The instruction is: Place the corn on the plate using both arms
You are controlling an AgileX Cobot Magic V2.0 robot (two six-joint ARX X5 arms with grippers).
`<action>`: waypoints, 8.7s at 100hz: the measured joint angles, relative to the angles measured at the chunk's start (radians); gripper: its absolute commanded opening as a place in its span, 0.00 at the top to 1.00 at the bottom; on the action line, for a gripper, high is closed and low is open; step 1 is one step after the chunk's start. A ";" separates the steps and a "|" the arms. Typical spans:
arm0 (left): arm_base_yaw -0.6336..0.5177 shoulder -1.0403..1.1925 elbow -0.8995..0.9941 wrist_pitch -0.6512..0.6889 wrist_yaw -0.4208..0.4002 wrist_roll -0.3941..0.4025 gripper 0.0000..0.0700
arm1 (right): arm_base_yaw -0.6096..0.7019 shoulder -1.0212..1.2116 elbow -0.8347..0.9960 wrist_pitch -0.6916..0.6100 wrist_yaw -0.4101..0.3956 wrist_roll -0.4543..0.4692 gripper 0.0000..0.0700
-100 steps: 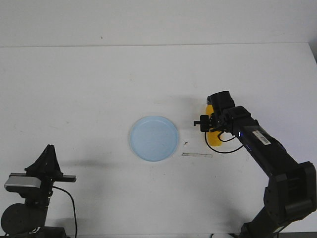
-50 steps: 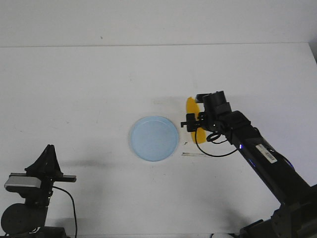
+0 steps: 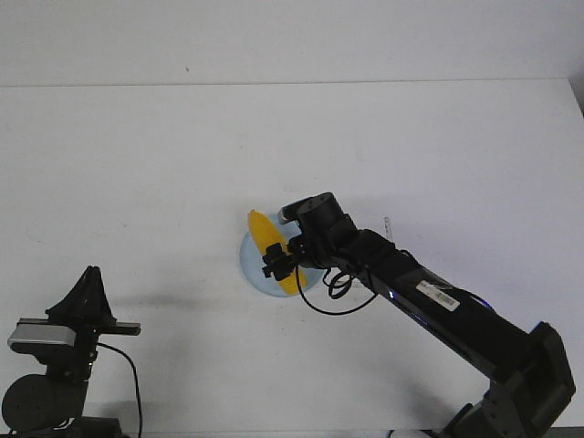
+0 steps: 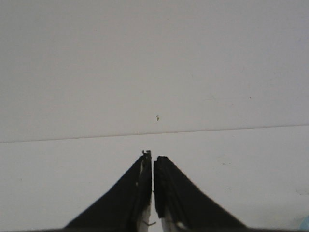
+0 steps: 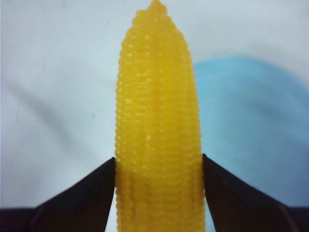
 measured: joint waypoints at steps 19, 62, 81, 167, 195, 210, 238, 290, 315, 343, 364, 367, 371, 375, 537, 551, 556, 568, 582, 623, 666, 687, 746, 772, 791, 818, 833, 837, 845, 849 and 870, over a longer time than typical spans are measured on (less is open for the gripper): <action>0.000 0.000 0.000 0.000 0.000 0.000 1.00 | -0.007 0.070 0.000 0.034 0.011 0.011 0.52; 0.000 0.000 0.000 0.000 0.000 0.000 1.00 | -0.008 0.138 0.000 0.030 0.039 0.013 0.50; 0.000 0.000 0.000 0.000 0.000 0.000 1.00 | -0.008 0.138 0.000 0.030 0.064 0.013 0.43; 0.000 0.000 0.000 0.000 0.000 0.000 1.00 | -0.062 -0.121 0.000 0.003 0.185 -0.109 0.75; 0.000 0.000 0.000 0.000 0.000 0.000 1.00 | -0.166 -0.216 -0.020 -0.128 0.442 -0.281 0.95; 0.000 0.000 0.000 0.000 0.000 0.000 1.00 | -0.249 -0.315 -0.117 -0.087 0.447 -0.305 0.95; 0.000 0.000 0.000 0.000 0.000 0.000 1.00 | -0.407 -0.580 -0.433 0.138 0.392 -0.311 0.97; 0.000 0.000 0.000 0.000 0.000 0.000 1.00 | -0.668 -1.030 -0.867 0.328 0.366 -0.293 0.98; 0.000 0.000 0.000 0.000 0.000 0.000 1.00 | -0.668 -1.270 -0.905 0.334 0.366 -0.292 0.97; 0.000 0.000 0.000 0.000 0.000 0.000 1.00 | -0.668 -1.450 -0.905 0.336 0.367 -0.292 0.97; 0.000 0.000 0.000 0.000 0.000 0.000 1.00 | -0.668 -1.533 -0.905 0.345 0.366 -0.292 0.97; 0.000 0.000 0.000 0.000 0.000 0.000 1.00 | -0.668 -1.538 -0.905 0.347 0.367 -0.292 0.97; 0.000 0.000 0.000 0.000 0.000 0.000 1.00 | -0.668 -1.543 -0.905 0.352 0.367 -0.292 0.97; 0.000 0.000 0.000 0.000 0.000 0.000 1.00 | -0.668 -1.545 -0.905 0.358 0.367 -0.292 0.97; 0.000 -0.007 -0.238 0.120 -0.040 -0.043 1.00 | -0.668 -1.545 -0.905 0.369 0.368 -0.292 0.97; 0.000 -0.033 -0.282 0.138 -0.040 -0.053 1.00 | -0.668 -1.545 -0.905 0.369 0.368 -0.292 0.97; 0.003 -0.047 -0.294 0.151 -0.039 -0.054 1.00 | -0.668 -1.545 -0.905 0.369 0.368 -0.292 0.97; 0.026 -0.094 -0.322 0.160 -0.036 -0.054 1.00 | -0.668 -1.545 -0.905 0.369 0.368 -0.292 0.97; 0.041 -0.137 -0.325 0.154 -0.024 -0.055 1.00 | -0.668 -1.545 -0.905 0.370 0.368 -0.292 0.97; 0.042 -0.137 -0.325 0.116 -0.021 -0.055 1.00 | -0.667 -1.545 -0.905 0.370 0.368 -0.292 0.97; 0.042 -0.137 -0.325 0.114 -0.021 -0.055 1.00 | -0.667 -1.545 -0.905 0.370 0.368 -0.292 0.97; 0.042 -0.137 -0.325 0.114 -0.021 -0.055 1.00 | -0.667 -1.545 -0.905 0.370 0.368 -0.292 0.97; 0.042 -0.137 -0.325 0.114 -0.021 -0.055 1.00 | -0.667 -1.545 -0.905 0.370 0.368 -0.292 0.97; 0.042 -0.137 -0.325 0.114 -0.021 -0.055 1.00 | -0.667 -1.545 -0.905 0.370 0.368 -0.292 0.97; 0.042 -0.137 -0.325 0.113 -0.021 -0.055 1.00 | -0.667 -1.545 -0.905 0.368 0.367 -0.292 0.97; 0.042 -0.137 -0.325 0.113 -0.021 -0.055 1.00 | -0.664 -1.548 -0.916 0.346 0.340 -0.293 0.97; 0.042 -0.137 -0.325 0.112 -0.021 -0.055 1.00 | -0.653 -1.569 -0.981 0.348 0.340 -0.293 0.97; 0.042 -0.137 -0.325 0.112 -0.021 -0.055 1.00 | -0.649 -1.582 -1.003 0.348 0.340 -0.293 0.97; 0.042 -0.137 -0.325 0.112 -0.021 -0.055 1.00 | -0.647 -1.622 -1.049 0.360 0.340 -0.293 0.97; 0.042 -0.137 -0.325 0.112 -0.021 -0.055 1.00 | -0.647 -1.642 -1.072 0.368 0.340 -0.293 0.97; 0.042 -0.137 -0.325 0.111 -0.021 -0.055 1.00 | -0.647 -1.645 -1.140 0.391 0.326 -0.293 0.97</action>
